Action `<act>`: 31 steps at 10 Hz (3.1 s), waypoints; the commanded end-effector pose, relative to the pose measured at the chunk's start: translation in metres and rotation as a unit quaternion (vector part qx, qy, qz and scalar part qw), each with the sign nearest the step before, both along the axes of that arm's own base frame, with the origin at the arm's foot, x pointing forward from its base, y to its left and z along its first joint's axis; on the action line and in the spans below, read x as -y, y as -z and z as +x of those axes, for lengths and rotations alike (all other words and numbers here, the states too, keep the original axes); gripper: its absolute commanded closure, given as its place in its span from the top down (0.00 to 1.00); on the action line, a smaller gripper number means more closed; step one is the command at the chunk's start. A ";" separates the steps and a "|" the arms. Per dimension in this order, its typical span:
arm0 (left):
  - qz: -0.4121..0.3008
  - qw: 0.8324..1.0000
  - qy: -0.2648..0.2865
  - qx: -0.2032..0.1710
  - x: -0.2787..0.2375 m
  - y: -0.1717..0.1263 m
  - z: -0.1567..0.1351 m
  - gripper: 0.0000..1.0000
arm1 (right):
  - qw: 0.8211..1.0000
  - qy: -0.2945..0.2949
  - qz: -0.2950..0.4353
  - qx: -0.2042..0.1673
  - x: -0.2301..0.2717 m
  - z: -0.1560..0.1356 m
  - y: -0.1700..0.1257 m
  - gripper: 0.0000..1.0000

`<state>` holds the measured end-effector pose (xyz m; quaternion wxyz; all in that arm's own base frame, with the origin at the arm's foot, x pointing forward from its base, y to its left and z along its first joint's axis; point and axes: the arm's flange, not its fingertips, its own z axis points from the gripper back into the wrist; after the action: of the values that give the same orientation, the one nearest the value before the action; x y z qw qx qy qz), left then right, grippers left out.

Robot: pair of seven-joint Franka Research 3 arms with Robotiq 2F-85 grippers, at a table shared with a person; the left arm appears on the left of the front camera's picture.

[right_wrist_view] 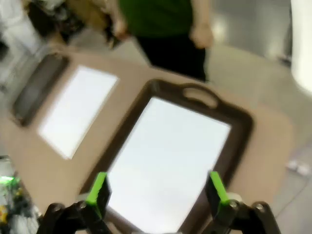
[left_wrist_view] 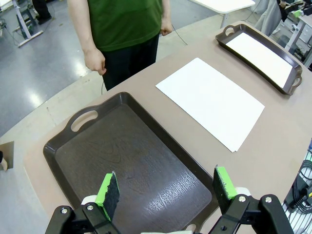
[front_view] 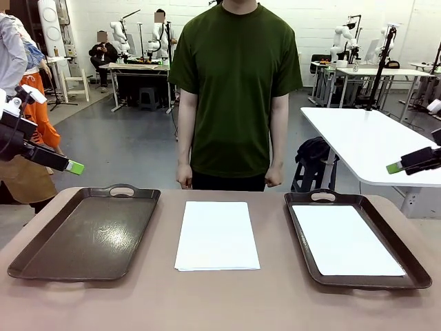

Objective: Sort the A4 documents.
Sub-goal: Receive the A4 Paper.

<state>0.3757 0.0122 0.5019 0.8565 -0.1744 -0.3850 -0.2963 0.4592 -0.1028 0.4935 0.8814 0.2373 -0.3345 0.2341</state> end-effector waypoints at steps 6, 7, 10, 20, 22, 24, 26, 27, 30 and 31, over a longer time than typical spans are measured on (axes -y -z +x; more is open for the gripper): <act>-0.002 1.000 0.007 0.002 -0.003 0.002 0.001 1.00 | 0.982 -0.168 -0.008 0.082 -0.038 -0.006 -0.026 1.00; -0.002 1.000 0.007 0.002 -0.003 0.002 0.001 1.00 | 0.982 -0.174 -0.004 0.074 -0.040 -0.005 -0.024 1.00; -0.002 1.000 0.007 0.002 -0.003 0.002 0.001 1.00 | 0.981 -0.183 0.024 0.057 -0.036 -0.008 -0.024 1.00; -0.002 1.000 0.007 0.002 -0.003 0.002 0.001 1.00 | 0.983 -0.169 -0.002 0.065 -0.040 -0.010 -0.022 1.00; -0.002 1.000 0.007 0.002 -0.003 0.002 0.001 1.00 | 0.983 -0.169 -0.002 0.065 -0.040 -0.010 -0.022 1.00; -0.002 1.000 0.007 0.002 -0.003 0.002 0.001 1.00 | 0.983 -0.169 -0.002 0.065 -0.040 -0.010 -0.022 1.00; -0.002 1.000 0.007 0.002 -0.003 0.002 0.001 1.00 | 0.983 -0.169 -0.002 0.065 -0.040 -0.010 -0.022 1.00; -0.002 1.000 0.007 0.002 -0.003 0.002 0.001 1.00 | 0.983 -0.169 -0.002 0.065 -0.040 -0.010 -0.022 1.00; -0.002 1.000 0.007 0.002 -0.003 0.002 0.001 1.00 | 0.983 -0.169 -0.002 0.065 -0.040 -0.010 -0.022 1.00; -0.002 1.000 0.007 0.002 -0.003 0.002 0.001 1.00 | 0.983 -0.169 -0.002 0.065 -0.040 -0.010 -0.022 1.00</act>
<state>0.3757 0.0122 0.5019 0.8565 -0.1744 -0.3850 -0.2963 0.4481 -0.0634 0.5150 0.8044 0.2792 -0.3436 0.3962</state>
